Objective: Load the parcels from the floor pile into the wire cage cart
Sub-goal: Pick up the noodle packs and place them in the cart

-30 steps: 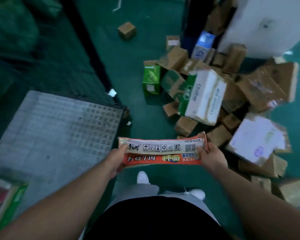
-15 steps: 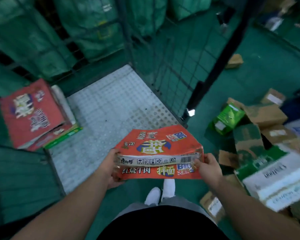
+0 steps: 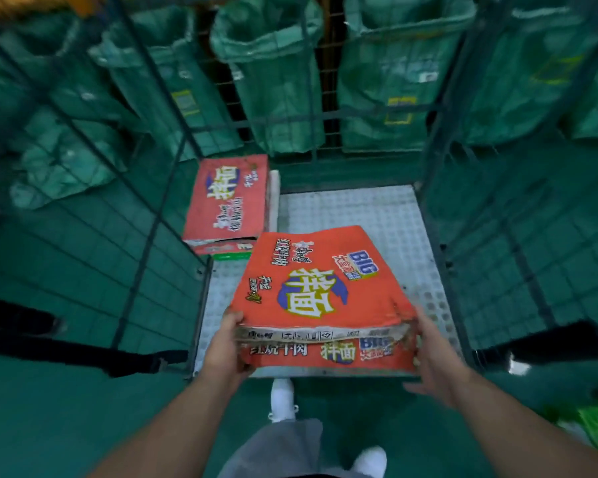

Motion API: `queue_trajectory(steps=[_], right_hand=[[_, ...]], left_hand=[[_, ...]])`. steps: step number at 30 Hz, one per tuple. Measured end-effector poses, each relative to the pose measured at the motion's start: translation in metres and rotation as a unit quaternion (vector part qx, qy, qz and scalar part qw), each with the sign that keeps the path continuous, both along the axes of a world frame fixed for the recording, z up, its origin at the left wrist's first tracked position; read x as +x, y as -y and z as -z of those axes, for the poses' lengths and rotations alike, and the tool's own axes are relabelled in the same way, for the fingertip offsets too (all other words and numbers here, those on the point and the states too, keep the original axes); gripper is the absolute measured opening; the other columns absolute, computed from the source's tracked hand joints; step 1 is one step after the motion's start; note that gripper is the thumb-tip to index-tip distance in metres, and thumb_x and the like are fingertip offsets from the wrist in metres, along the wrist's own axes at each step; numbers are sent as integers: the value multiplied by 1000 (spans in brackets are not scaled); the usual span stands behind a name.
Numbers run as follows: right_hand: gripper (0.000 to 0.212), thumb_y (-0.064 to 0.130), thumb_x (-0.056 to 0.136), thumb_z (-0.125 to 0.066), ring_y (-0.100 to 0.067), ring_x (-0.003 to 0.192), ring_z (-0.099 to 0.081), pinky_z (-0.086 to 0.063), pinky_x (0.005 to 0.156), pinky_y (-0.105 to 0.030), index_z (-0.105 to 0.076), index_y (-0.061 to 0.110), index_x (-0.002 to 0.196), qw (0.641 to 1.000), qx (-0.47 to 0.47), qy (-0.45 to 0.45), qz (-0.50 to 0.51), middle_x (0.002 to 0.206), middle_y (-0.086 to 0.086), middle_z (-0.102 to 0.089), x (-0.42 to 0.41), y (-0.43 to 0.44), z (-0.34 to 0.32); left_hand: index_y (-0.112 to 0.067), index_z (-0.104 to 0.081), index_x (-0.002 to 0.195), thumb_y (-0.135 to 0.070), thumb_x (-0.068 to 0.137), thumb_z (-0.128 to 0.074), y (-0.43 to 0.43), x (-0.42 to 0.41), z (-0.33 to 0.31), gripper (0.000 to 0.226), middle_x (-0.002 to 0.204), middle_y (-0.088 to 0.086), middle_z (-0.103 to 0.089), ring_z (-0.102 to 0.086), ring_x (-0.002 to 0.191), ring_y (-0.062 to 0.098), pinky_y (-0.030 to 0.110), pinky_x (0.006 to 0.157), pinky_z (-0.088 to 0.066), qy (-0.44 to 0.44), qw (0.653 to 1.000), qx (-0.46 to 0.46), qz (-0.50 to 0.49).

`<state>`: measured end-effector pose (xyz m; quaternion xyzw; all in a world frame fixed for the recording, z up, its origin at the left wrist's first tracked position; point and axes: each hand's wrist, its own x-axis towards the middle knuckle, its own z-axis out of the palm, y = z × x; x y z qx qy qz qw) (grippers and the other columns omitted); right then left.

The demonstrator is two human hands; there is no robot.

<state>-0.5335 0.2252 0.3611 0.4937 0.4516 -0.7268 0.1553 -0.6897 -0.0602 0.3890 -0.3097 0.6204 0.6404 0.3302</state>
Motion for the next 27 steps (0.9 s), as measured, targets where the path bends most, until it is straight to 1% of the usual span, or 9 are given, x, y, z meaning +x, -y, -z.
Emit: queue_trajectory(steps=[4,10,13,15,18,20,22,24,27], right_hand=[[56,70,89,-57,-28,103,-73,-50,100,-48,-71,26,122,999,4,-21,-26,112,-9,-77,-67,26,-6],[31,48,91,-61,-22,91,-66,-43,79,-37,-67,28,114,998,52,-37,27,94,-4,-78,-177,69,-5],[23,39,96,-59,-18,80,-63,-43,73,-33,-66,26,114,995,54,-66,54,79,1,-75,-235,90,-7],[23,34,99,-57,-15,73,-63,-46,68,-30,-65,23,117,994,56,-81,51,76,2,-74,-275,104,-14],[23,31,101,-56,-14,69,-67,-49,60,-29,-62,20,121,991,82,-88,52,86,-4,-73,-331,115,-18],[18,27,101,-57,-15,64,-69,-52,49,-25,-61,18,116,991,86,-84,59,91,-8,-72,-358,117,-16],[16,26,101,-59,-16,65,-68,-53,49,-24,-62,15,112,991,89,-85,60,89,-8,-73,-386,113,-7],[15,24,100,-60,-19,65,-65,-48,57,-27,-64,12,107,989,101,-95,60,81,-7,-72,-410,109,0],[6,18,101,-58,-18,73,-65,-48,56,-27,-61,13,104,986,101,-114,69,91,-8,-70,-451,92,36]], left_hand=[[-22,-72,109,-57,73,-73,38,-53,20,50,101,10,-77,-71,100,34,57,98,-53,-26,999,-1,-31],[-25,-70,117,-46,85,-68,73,-161,23,39,108,7,-75,-70,100,28,45,86,-57,-42,998,24,-51],[-21,-70,117,-40,94,-61,87,-221,17,32,96,4,-76,-69,89,25,39,74,-56,-78,993,49,-73],[-23,-71,123,-56,96,-54,95,-259,16,45,107,3,-77,-71,101,28,50,87,-58,-96,992,48,-63],[-41,-67,129,-99,68,-45,111,-314,53,87,131,-1,-70,-63,124,30,68,111,-35,-69,997,29,-24],[-43,-61,136,-108,57,-37,111,-340,59,104,139,-1,-64,-54,133,32,71,113,-23,0,999,36,-17],[-35,-53,145,-96,80,-27,93,-364,42,93,146,6,-58,-49,137,33,64,113,-26,34,998,48,-37],[-26,-56,141,-74,99,-24,79,-382,43,71,138,10,-62,-59,119,32,51,99,-45,8,992,81,-101],[-22,-66,129,-60,102,-39,60,-418,66,53,129,10,-69,-64,113,33,52,90,-54,-26,982,80,-168]])
